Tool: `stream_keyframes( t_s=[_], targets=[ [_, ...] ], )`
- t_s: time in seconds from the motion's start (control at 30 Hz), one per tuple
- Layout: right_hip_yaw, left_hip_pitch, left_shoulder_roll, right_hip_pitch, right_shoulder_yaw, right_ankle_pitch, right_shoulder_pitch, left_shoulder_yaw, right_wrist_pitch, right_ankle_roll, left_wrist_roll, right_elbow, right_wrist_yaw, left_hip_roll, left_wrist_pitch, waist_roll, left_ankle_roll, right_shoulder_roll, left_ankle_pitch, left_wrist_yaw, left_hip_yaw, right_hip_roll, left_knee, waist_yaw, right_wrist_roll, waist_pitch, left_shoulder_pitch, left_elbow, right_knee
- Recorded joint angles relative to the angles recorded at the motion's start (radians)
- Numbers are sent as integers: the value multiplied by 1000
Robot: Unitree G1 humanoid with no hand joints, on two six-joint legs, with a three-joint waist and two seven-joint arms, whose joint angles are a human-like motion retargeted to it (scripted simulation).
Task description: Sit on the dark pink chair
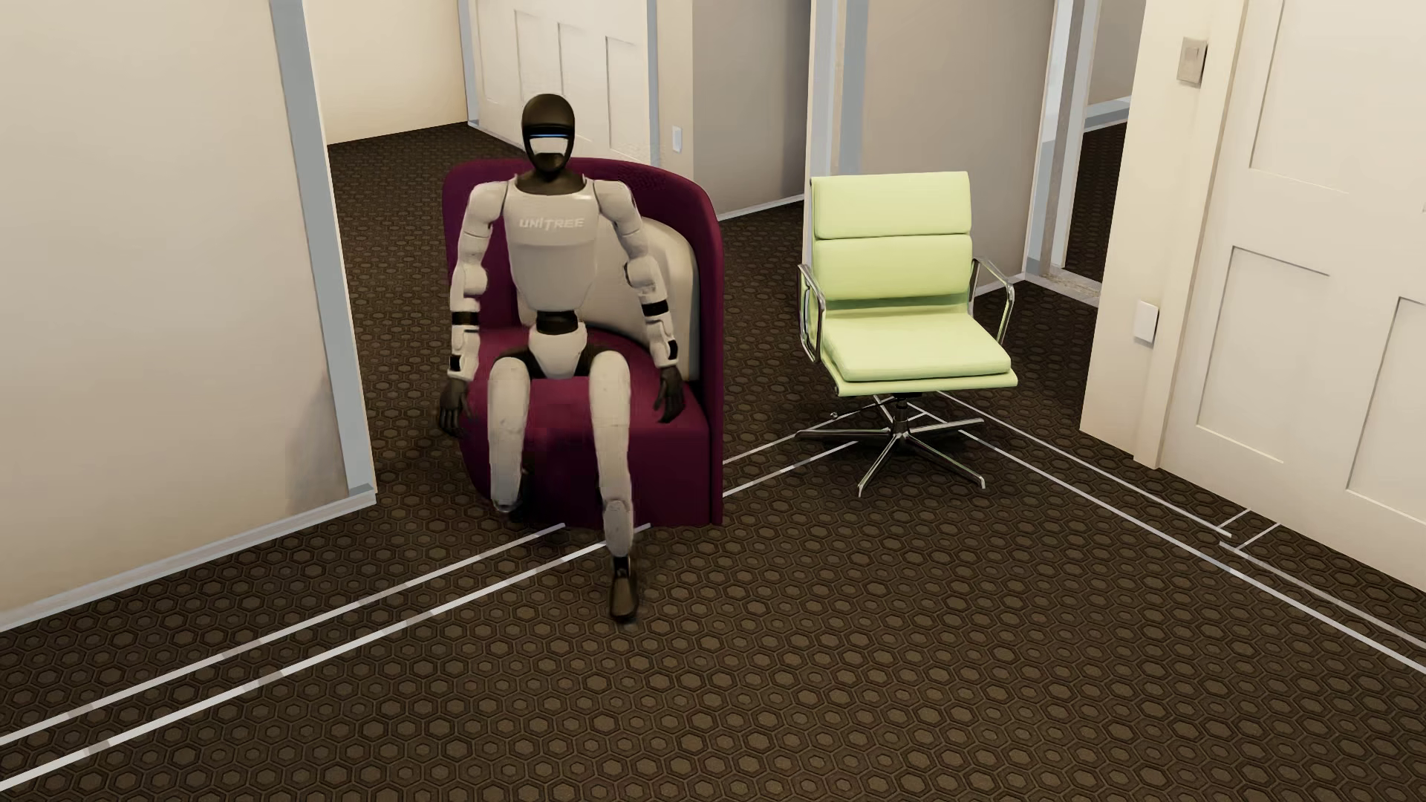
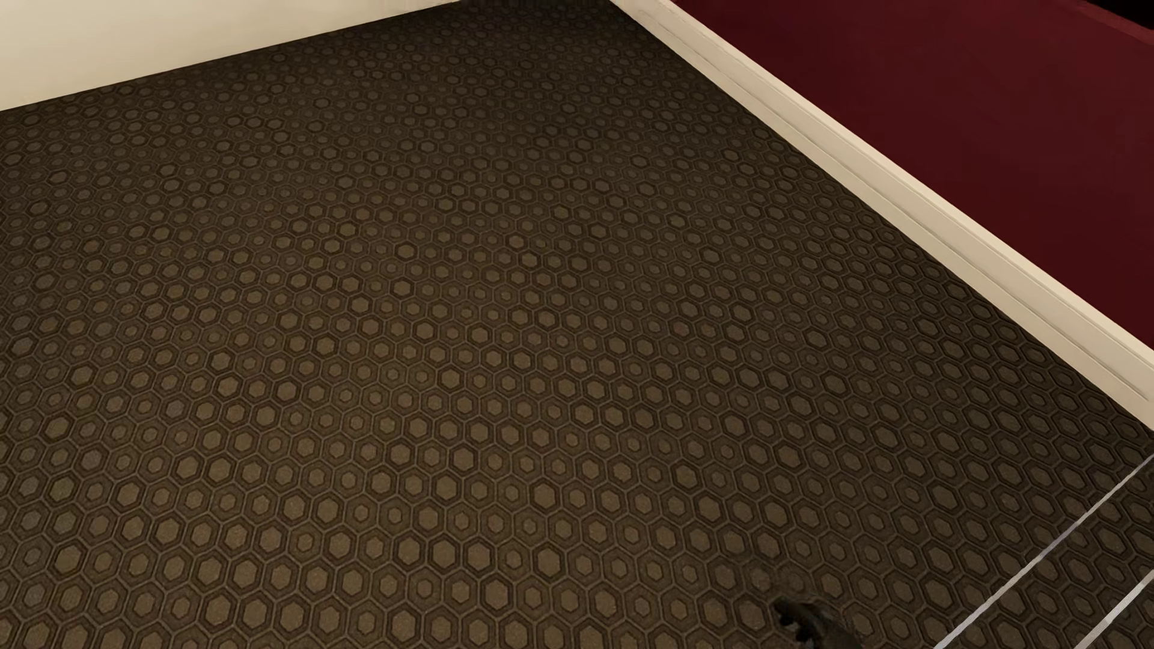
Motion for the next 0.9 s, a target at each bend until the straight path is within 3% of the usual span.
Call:
stream_keyframes(
  t_s=[0.03, 0.07, 0.13, 0.17, 0.2, 0.23, 0.27, 0.3, 0.33, 0.37, 0.4, 0.43, 0.47, 0.5, 0.53, 0.57, 0.6, 0.63, 0.67, 0.7, 0.73, 0.77, 0.83, 0.87, 0.9],
  targets=[
    [20, 98, 26, -89, -33, -65, 46, -48, 3, 18, 0, 37, -19, 9, 18, 17, -1, 9, -34, 5, 13, 18, -47, -30, 28, 5, -26, 2, 74],
    [32, 170, 41, -198, -73, -129, 73, -73, 19, 15, -4, 93, 9, 19, 28, 33, -6, 11, -66, -6, 32, 34, -87, -54, 28, 8, -70, 3, 99],
    [77, 331, 68, -357, -117, -151, 164, -131, 14, 54, -39, 126, -2, 40, 23, 51, -30, 9, -117, 26, 55, 58, -176, -103, 34, 8, -136, -16, -54],
    [95, 410, 90, -416, -167, -151, 183, -129, 39, 54, -34, 109, 68, 37, 12, 49, -37, 11, -138, -11, 72, 61, -234, -122, 26, 13, -173, -45, -220],
    [99, 493, 97, -421, -171, -96, 235, -144, -6, 44, -37, 108, 14, 46, 5, 52, -64, 8, -147, 15, 88, 71, -293, -133, 42, 0, -194, -57, -469],
    [77, 535, 96, -398, -209, -58, 255, -157, -2, 3, -40, 114, 50, 59, -8, 63, -92, 2, -175, 17, 102, 86, -297, -136, 40, -10, -221, -76, -768],
    [48, 556, 101, -384, -232, 3, 283, -165, -2, -28, -23, 119, 29, 67, -18, 60, -113, 3, -218, 21, 128, 79, -262, -139, 47, -36, -229, -92, -1006],
    [31, 589, 94, -370, -241, 48, 321, -179, -12, -8, -28, 112, 20, 72, -20, 66, -141, -8, -240, 19, 141, 63, -246, -137, 76, -60, -223, -118, -1146],
    [50, 622, 93, -383, -271, 15, 336, -164, -18, 9, -10, 113, 15, 87, -38, 71, -165, -9, -247, 4, 141, 57, -200, -147, 59, -62, -211, -132, -1068],
    [65, 642, 100, -397, -242, 96, 336, -151, -9, 18, 17, 125, 39, 101, -21, 75, -181, -18, -239, -5, 138, 79, -133, -160, 71, -59, -198, -135, -976],
    [58, 653, 76, -396, -247, 155, 348, -114, 13, 26, -24, 148, 18, 145, -10, 90, -212, -17, -212, 23, 127, 102, -21, -159, 64, -79, -125, -151, -869],
    [124, 608, 74, -369, -200, 131, 325, -101, 23, -15, 6, 187, 38, 157, 6, 85, -251, -4, -103, -4, 99, 136, 159, -158, 52, -82, -86, -120, -801],
    [115, 502, 66, -287, -198, 92, 289, -101, 27, -84, 4, 194, 10, 185, 14, 76, -286, 17, 73, 23, 67, 151, 405, -143, 24, -72, -40, -103, -804],
    [53, 351, 61, -214, -217, 83, 256, -107, 49, -105, 23, 188, 13, 190, 51, 74, -281, 14, 284, 22, 65, 149, 642, -116, -20, -69, -6, -98, -817],
    [43, 209, 44, -143, -202, 13, 220, -107, 17, -153, 58, 144, -5, 194, 58, 83, -242, 9, 175, 9, 56, 152, 851, -82, -29, -54, 1, -83, -843],
    [35, 83, 41, -86, -152, -24, 166, -101, 13, -123, 78, 118, -4, 184, 57, 58, -241, 4, 72, 1, 34, 140, 969, -43, -37, -42, 17, -83, -851],
    [24, -15, 34, 10, -94, -73, 112, -80, 6, -135, 101, 88, 11, 169, 58, 36, -274, -1, 42, -4, 27, 130, 1009, -13, -42, -23, 53, -99, -889],
    [13, -138, 16, 78, -59, -98, 48, -59, 17, -156, 113, 62, 16, 180, 61, 30, -291, -6, 4, -22, 0, 120, 1005, 17, -43, -23, 62, -80, -935],
    [-12, -247, -11, 149, -31, -105, -18, -34, -10, -132, 94, 28, 5, 183, 52, 31, -319, -28, -9, -18, -22, 106, 936, 44, -59, -20, 75, -73, -982],
    [-36, -308, -25, 230, -9, -134, -73, -26, -30, -125, 109, -16, 20, 182, 38, 29, -329, -43, -24, -33, -36, 100, 782, 63, -70, -16, 94, -67, -1025],
    [-48, -339, -37, 294, 16, -165, -127, -6, -35, -118, 113, -49, 22, 185, 32, 28, -314, -51, 10, -41, -39, 97, 552, 74, -74, -25, 114, -62, -1045],
    [-38, -328, -62, 351, 50, -196, -167, 9, -49, -74, 103, -67, 3, 168, 17, 32, -282, -55, 58, -47, -21, 67, 276, 83, -64, -34, 135, -45, -1046],
    [-76, -261, -77, 478, 77, -206, -233, 33, -41, -50, 96, -110, -33, 126, 26, 49, -115, -52, 91, 4, 50, 86, -182, 82, -69, -41, 156, -29, -1092],
    [-57, -276, -82, 467, 125, -156, -233, 33, -34, -74, 45, -128, -38, 131, 35, 50, -115, -52, 74, 19, 14, 66, -163, 89, -33, -79, 180, -24, -1052],
    [-46, -272, -68, 452, 105, -182, -237, 37, -23, -68, 59, -114, -54, 103, 34, 24, -124, -26, 169, 18, 1, 46, -102, 89, -48, -79, 166, 0, -902]
  ],
)
